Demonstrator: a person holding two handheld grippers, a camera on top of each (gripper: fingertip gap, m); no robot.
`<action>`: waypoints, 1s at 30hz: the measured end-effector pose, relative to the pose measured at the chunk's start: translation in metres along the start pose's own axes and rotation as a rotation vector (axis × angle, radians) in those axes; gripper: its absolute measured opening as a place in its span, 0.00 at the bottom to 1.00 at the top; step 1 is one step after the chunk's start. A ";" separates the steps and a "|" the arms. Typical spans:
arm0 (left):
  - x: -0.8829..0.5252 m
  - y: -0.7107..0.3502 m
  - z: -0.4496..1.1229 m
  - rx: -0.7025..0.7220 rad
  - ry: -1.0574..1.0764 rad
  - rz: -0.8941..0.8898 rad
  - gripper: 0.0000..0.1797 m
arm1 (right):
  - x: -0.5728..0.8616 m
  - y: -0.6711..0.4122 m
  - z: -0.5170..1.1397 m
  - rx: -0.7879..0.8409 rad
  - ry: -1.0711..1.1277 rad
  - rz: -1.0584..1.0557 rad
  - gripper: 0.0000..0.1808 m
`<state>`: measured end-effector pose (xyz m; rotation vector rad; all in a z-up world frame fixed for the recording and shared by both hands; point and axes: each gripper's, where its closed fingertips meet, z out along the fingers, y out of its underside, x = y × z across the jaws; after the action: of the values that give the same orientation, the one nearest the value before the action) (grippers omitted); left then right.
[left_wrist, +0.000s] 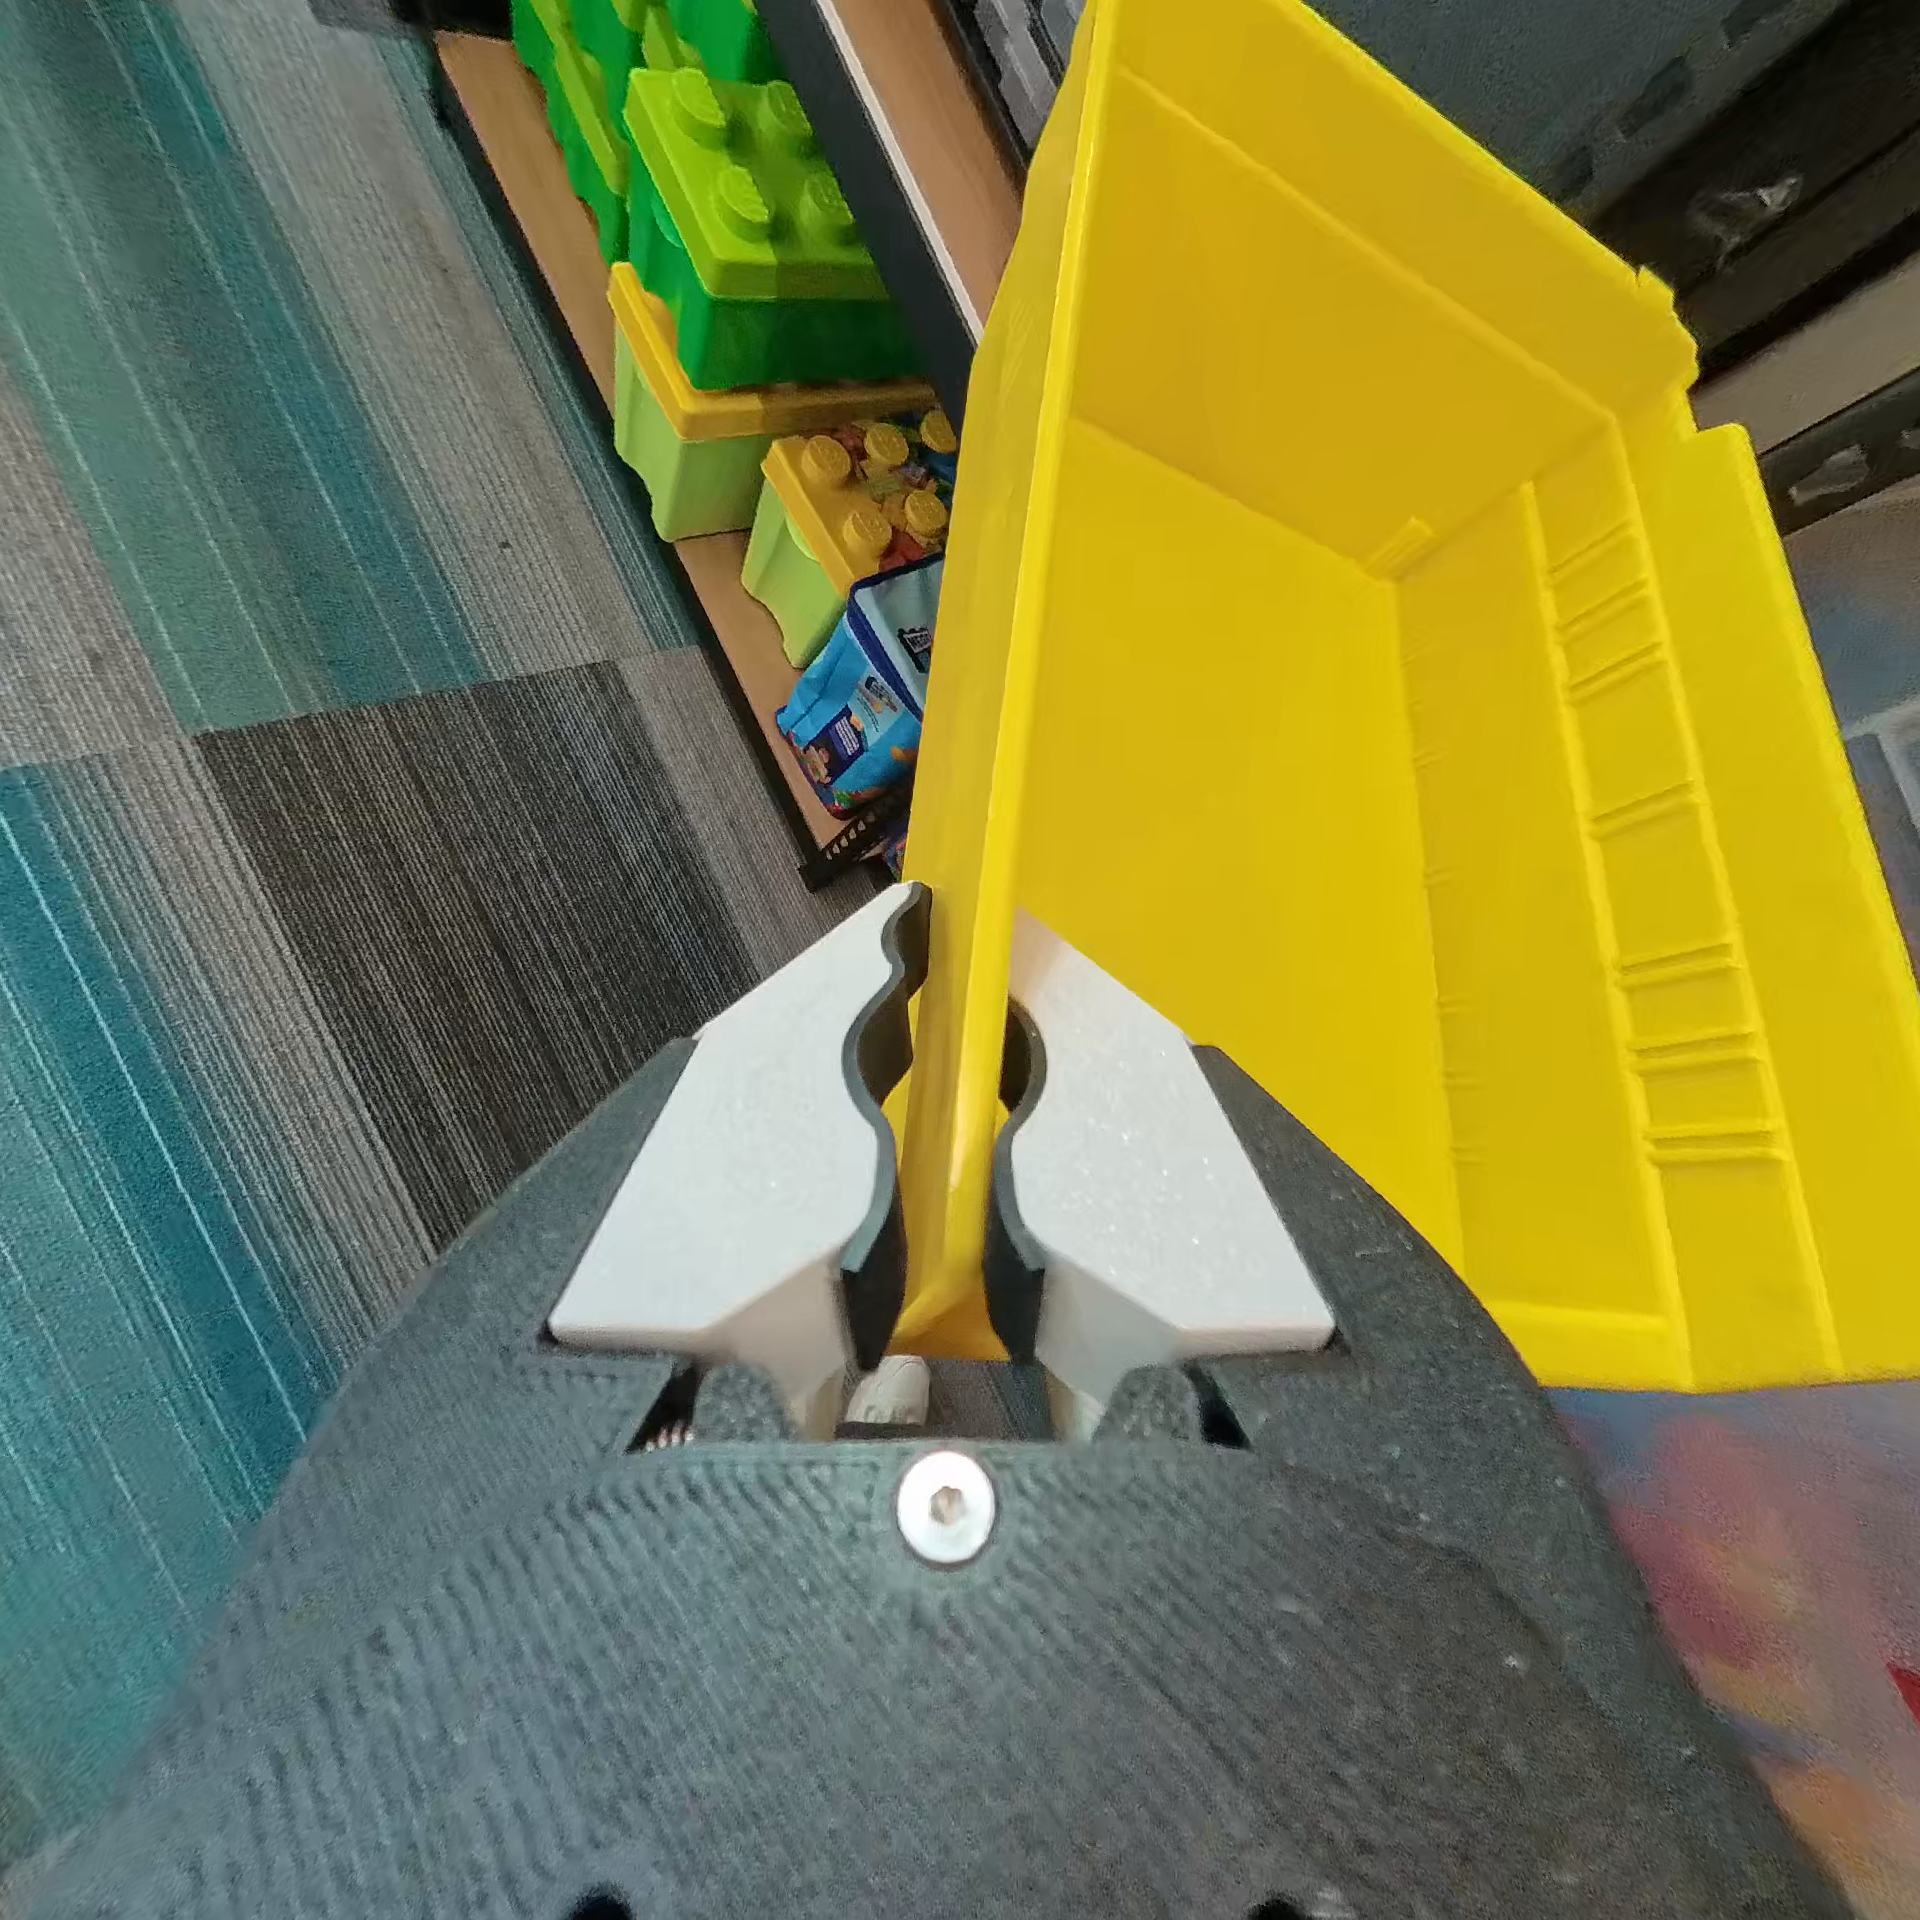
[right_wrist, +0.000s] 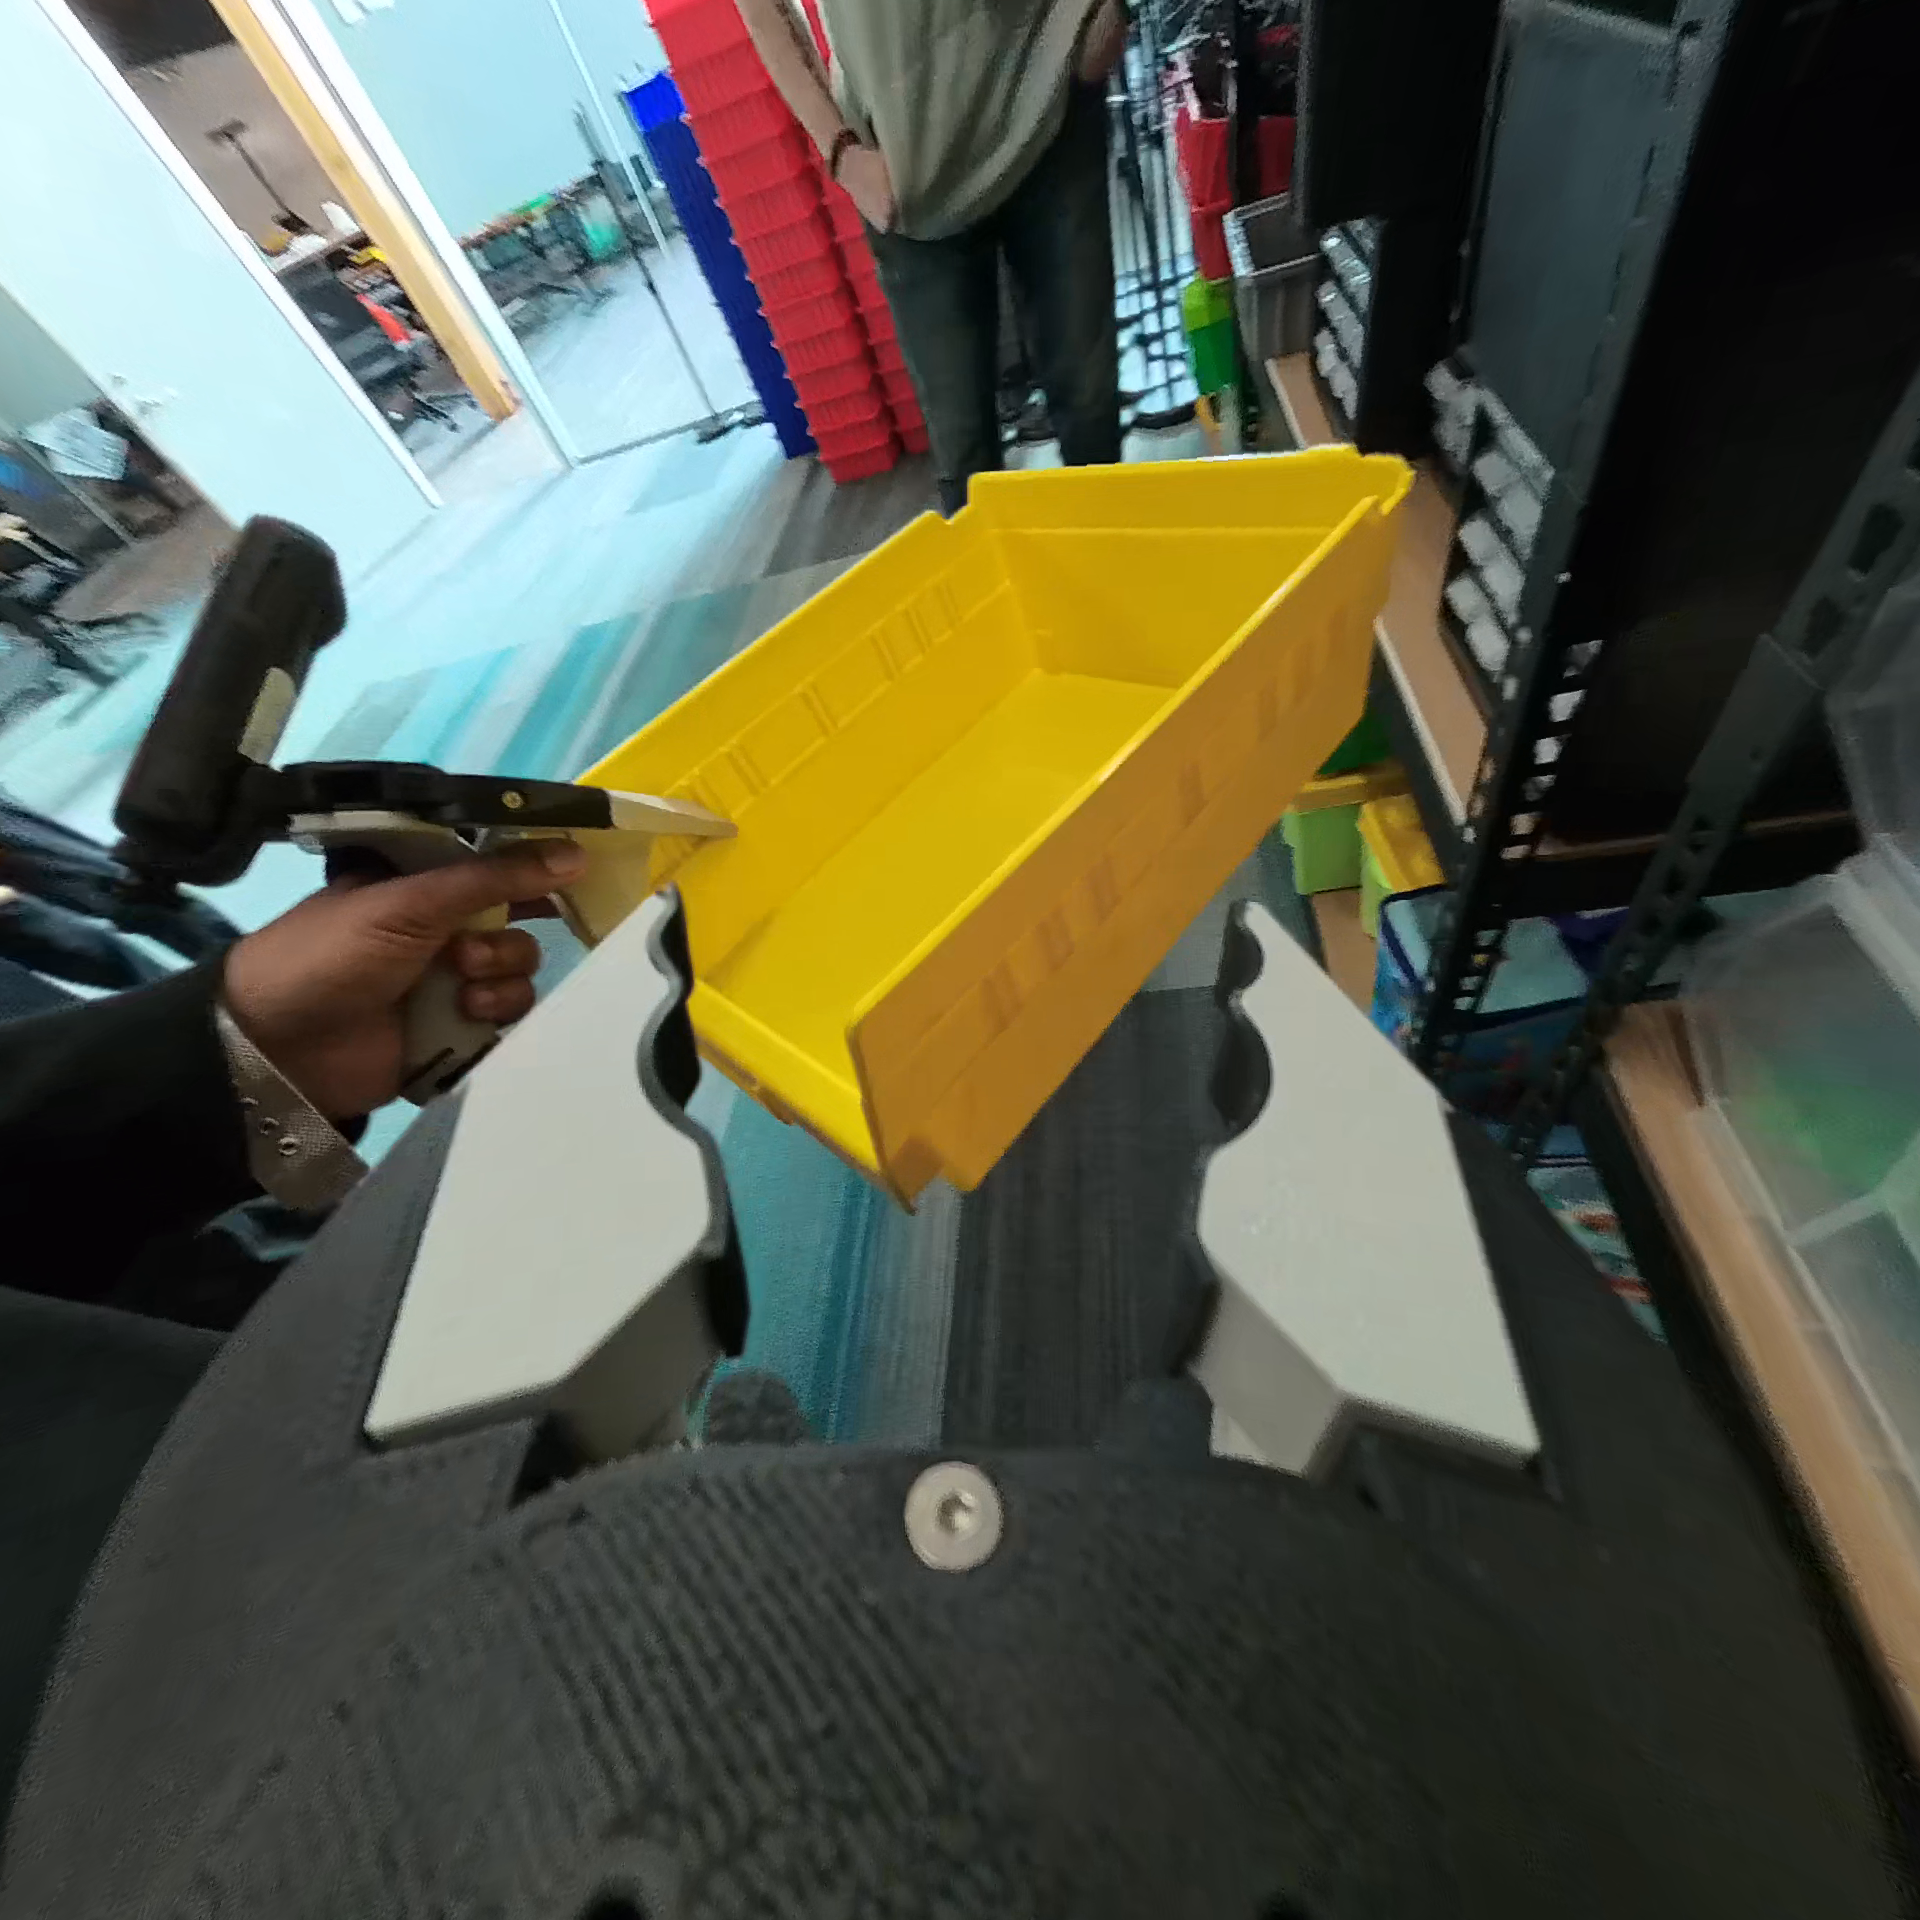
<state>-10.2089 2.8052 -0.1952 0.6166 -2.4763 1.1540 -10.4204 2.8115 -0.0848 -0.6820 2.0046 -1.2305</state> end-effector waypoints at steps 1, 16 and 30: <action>0.005 0.003 -0.002 0.005 -0.006 -0.009 0.00 | 0.000 0.000 0.001 -0.004 -0.031 0.018 0.58; 0.052 0.033 -0.039 0.147 -0.115 -0.055 0.00 | 0.006 0.048 0.020 -0.292 -0.153 0.042 0.56; 0.007 0.012 -0.037 0.129 -0.067 -0.068 0.00 | 0.006 0.031 0.007 -0.208 -0.033 -0.056 0.55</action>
<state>-10.2168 2.8393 -0.1770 0.7817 -2.4296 1.2937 -10.4213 2.8168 -0.1169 -0.8580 2.1180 -1.0436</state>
